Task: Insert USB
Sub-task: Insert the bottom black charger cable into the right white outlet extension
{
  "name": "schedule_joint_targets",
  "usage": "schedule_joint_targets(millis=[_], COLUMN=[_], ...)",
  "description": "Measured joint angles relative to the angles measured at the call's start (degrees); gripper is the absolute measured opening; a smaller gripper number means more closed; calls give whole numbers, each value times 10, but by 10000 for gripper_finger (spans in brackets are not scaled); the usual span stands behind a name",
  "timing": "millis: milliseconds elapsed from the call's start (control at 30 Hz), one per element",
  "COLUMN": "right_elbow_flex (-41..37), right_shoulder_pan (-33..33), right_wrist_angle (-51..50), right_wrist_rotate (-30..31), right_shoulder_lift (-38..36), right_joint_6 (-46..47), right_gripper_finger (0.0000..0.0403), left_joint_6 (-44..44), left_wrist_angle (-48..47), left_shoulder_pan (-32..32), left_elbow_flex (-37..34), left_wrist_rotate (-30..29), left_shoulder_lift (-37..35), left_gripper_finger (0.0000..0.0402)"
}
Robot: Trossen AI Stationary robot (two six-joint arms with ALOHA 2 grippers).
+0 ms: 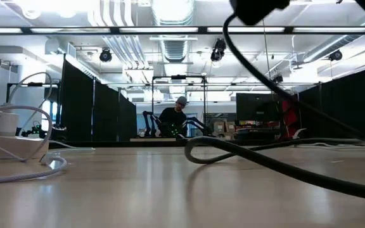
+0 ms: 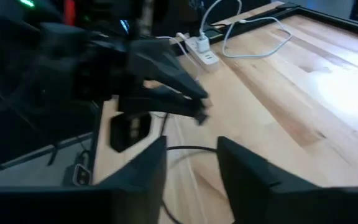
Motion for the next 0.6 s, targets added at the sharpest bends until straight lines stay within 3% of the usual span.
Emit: schedule_joint_targets(millis=[133,300,600], right_elbow_flex=[0,0,0], right_shoulder_pan=[-35,-69,-114], right_wrist_angle=[25,112,137], right_wrist_rotate=[-20,-60,-114], right_shoulder_lift=[17,27,32], right_joint_6=[-3,-65,-64], right_gripper_finger=[204,229,202], left_joint_6=[22,40,41], left_wrist_angle=[8,14,16], left_shoulder_pan=[-1,-1,-1], left_elbow_flex=[20,32,32], left_wrist_rotate=[-1,-1,-1], left_shoulder_lift=[0,0,0], left_gripper_finger=[45,45,45])
